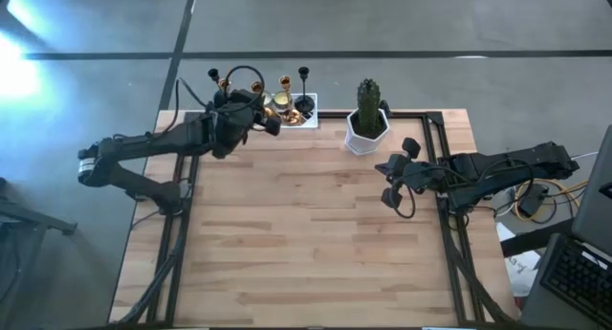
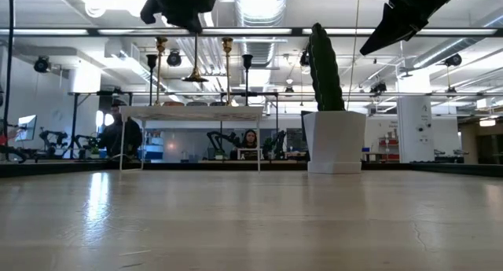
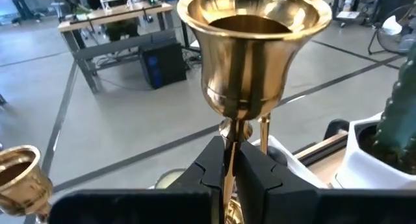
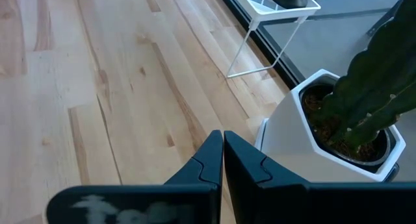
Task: Pick & Place candle stick holders
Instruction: Put the golden candle holder on the shelf, then return to Home Position
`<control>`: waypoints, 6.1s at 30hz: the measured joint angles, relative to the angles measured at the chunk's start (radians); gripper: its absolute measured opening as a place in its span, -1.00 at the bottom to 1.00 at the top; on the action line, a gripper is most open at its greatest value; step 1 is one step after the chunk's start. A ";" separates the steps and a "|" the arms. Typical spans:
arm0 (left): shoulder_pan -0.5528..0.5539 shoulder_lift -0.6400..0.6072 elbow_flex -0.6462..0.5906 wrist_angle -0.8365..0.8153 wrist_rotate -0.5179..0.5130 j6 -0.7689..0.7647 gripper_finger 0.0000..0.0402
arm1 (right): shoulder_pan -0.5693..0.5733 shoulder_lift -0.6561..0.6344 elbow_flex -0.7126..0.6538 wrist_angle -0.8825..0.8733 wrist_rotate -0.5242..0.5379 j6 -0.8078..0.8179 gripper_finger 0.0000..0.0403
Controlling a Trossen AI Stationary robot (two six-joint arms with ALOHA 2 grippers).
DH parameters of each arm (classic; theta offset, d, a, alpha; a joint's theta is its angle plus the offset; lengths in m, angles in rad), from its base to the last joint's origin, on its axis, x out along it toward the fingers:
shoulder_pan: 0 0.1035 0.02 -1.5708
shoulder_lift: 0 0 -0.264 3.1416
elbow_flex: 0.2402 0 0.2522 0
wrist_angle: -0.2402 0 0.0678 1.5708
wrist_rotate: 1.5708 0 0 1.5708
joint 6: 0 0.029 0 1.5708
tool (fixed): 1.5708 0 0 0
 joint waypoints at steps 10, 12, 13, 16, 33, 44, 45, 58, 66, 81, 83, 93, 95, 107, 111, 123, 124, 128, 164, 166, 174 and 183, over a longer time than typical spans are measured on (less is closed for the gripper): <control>0.094 0.003 -0.076 0.031 0.079 -0.034 -0.90 | 0.000 0.000 0.000 0.000 0.000 0.000 -0.96; 0.116 0.008 -0.090 0.063 0.108 -0.030 -0.90 | 0.000 0.000 0.000 0.000 0.000 0.000 -0.96; 0.128 0.011 -0.097 0.077 0.132 -0.028 -0.90 | 0.000 0.000 0.000 0.000 0.000 0.000 -0.96; 0.156 0.027 -0.109 0.109 0.183 -0.027 -0.90 | 0.000 0.000 0.000 0.000 0.000 0.000 -0.96; 0.191 0.042 -0.110 0.071 0.184 -0.039 -0.90 | 0.000 0.000 0.000 0.000 0.000 0.000 -0.96; 0.217 0.042 -0.111 0.069 0.212 -0.061 -0.90 | 0.000 0.000 0.000 0.000 0.000 0.000 -0.96; 0.218 0.042 -0.111 0.069 0.213 -0.062 -0.90 | 0.000 0.000 0.000 0.000 0.000 0.000 -0.96; 0.235 0.046 -0.121 0.069 0.254 -0.073 -0.90 | 0.000 0.000 0.000 0.000 0.000 0.000 -0.96; 0.236 0.045 -0.126 0.071 0.255 -0.078 -0.89 | 0.000 0.000 0.000 0.000 0.000 0.000 -0.96; 0.241 0.045 -0.127 0.073 0.258 -0.044 -0.73 | 0.000 0.000 0.000 0.000 0.000 0.000 -0.96; 0.241 0.045 -0.127 0.074 0.258 -0.037 -0.69 | 0.000 0.000 0.000 0.000 0.000 0.000 -0.96; 0.241 0.045 -0.127 0.077 0.258 -0.031 -0.28 | 0.000 0.000 0.000 0.000 0.000 0.000 -0.96; 0.241 0.045 -0.127 0.076 0.258 -0.031 -0.21 | 0.000 0.000 0.000 0.000 0.000 0.000 -0.96; 0.239 0.044 -0.127 0.066 0.314 -0.062 -0.17 | 0.000 0.000 0.000 0.000 0.000 0.000 -0.96; 0.235 0.042 -0.127 0.065 0.314 -0.062 -0.17 | 0.000 0.000 0.000 0.000 0.000 0.000 -0.96; 0.220 0.028 -0.127 0.020 0.270 -0.072 -0.17 | 0.000 0.000 0.000 0.000 0.000 0.000 -0.96; 0.218 0.027 -0.127 0.020 0.264 -0.071 -0.17 | 0.000 0.000 0.000 0.000 0.000 0.000 -0.96; 0.205 0.021 -0.127 0.003 0.217 -0.068 -0.17 | 0.000 0.000 0.000 -0.001 0.000 0.000 -0.96; -0.343 -0.211 -0.169 -0.135 0.197 0.087 -0.50 | 0.000 0.000 0.000 0.000 0.000 0.000 -0.96; -0.390 -0.233 -0.192 -0.079 0.230 0.155 -0.71 | 0.000 0.000 0.000 0.000 0.000 0.000 -0.96; -0.440 -0.279 -0.220 -0.002 0.681 0.275 -0.87 | 0.000 0.000 0.000 0.000 0.000 0.000 -0.96; -0.439 -0.283 -0.226 0.058 0.751 0.300 -0.82 | 0.000 0.000 0.000 0.000 0.000 0.000 -0.96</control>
